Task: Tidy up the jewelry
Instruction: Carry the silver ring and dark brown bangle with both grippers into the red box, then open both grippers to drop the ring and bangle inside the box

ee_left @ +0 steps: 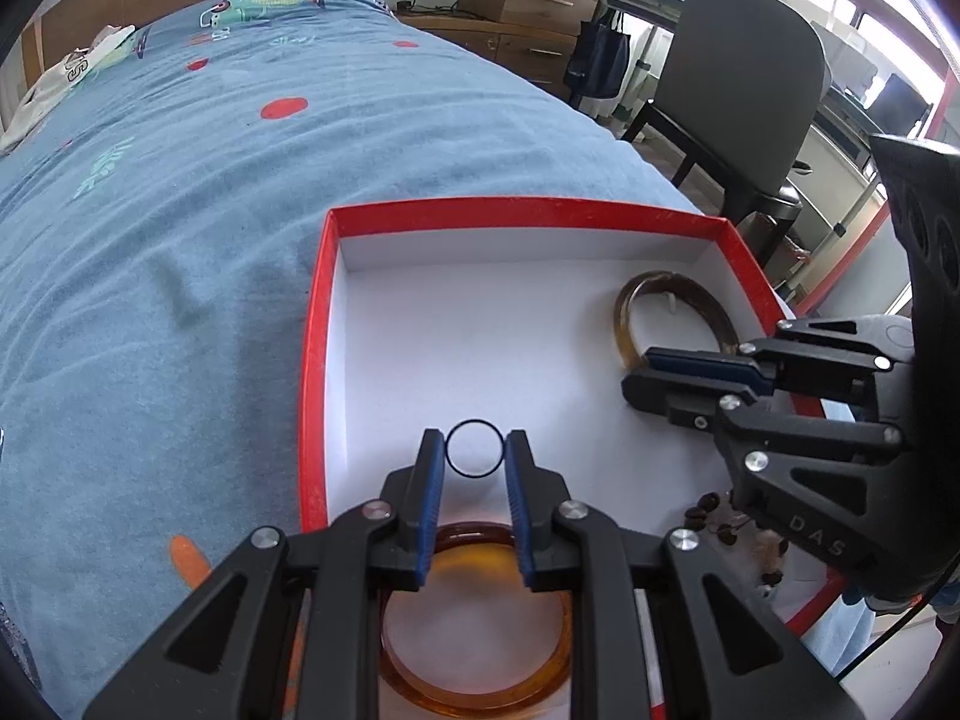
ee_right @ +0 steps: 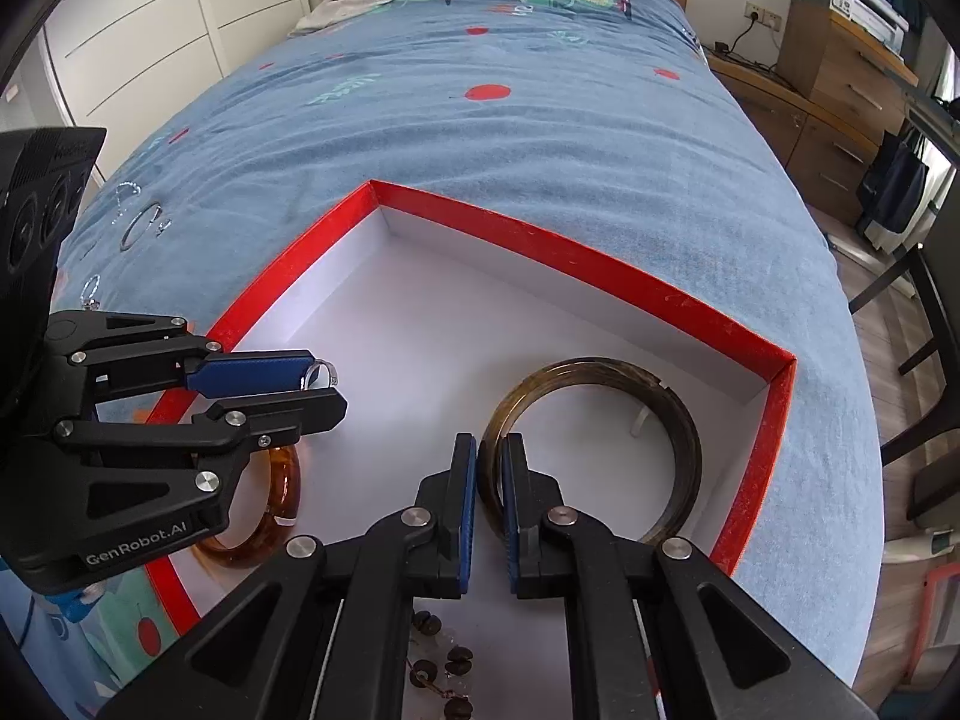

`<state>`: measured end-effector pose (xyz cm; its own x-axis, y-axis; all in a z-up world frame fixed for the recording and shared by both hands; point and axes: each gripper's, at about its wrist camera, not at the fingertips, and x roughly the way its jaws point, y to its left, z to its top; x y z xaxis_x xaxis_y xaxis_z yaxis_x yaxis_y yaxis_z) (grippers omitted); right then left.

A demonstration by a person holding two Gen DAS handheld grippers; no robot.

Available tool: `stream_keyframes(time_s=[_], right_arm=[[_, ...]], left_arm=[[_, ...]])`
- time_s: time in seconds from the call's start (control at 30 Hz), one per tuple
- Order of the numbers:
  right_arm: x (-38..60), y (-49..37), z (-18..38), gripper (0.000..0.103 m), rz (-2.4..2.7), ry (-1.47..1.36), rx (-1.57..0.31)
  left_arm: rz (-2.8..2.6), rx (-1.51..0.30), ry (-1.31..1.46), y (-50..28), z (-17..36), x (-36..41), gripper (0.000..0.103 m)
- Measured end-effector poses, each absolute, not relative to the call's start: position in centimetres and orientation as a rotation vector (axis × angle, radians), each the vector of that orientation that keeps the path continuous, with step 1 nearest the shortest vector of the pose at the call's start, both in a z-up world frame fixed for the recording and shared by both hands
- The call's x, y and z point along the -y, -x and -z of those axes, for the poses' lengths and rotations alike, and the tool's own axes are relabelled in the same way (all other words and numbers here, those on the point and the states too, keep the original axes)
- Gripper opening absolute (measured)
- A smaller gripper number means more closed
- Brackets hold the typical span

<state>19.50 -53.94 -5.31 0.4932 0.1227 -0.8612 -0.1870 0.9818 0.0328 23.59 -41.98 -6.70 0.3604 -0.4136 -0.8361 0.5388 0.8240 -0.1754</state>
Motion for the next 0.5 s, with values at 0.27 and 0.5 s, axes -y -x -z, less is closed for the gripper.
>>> stream_keyframes(time_s=[0.27, 0.5], right_arm=[[53.5, -19.1, 4.8, 0.031, -0.157, 0.068, -1.032], [53.9, -16.7, 2.0, 0.036, -0.099, 0.056, -0.984]], left_arm=[[0.640, -1.024, -0.149, -22.9, 6.2, 42.0, 0.027], [0.641, -1.012, -0.140, -22.0, 4.2, 41.1, 0.037]])
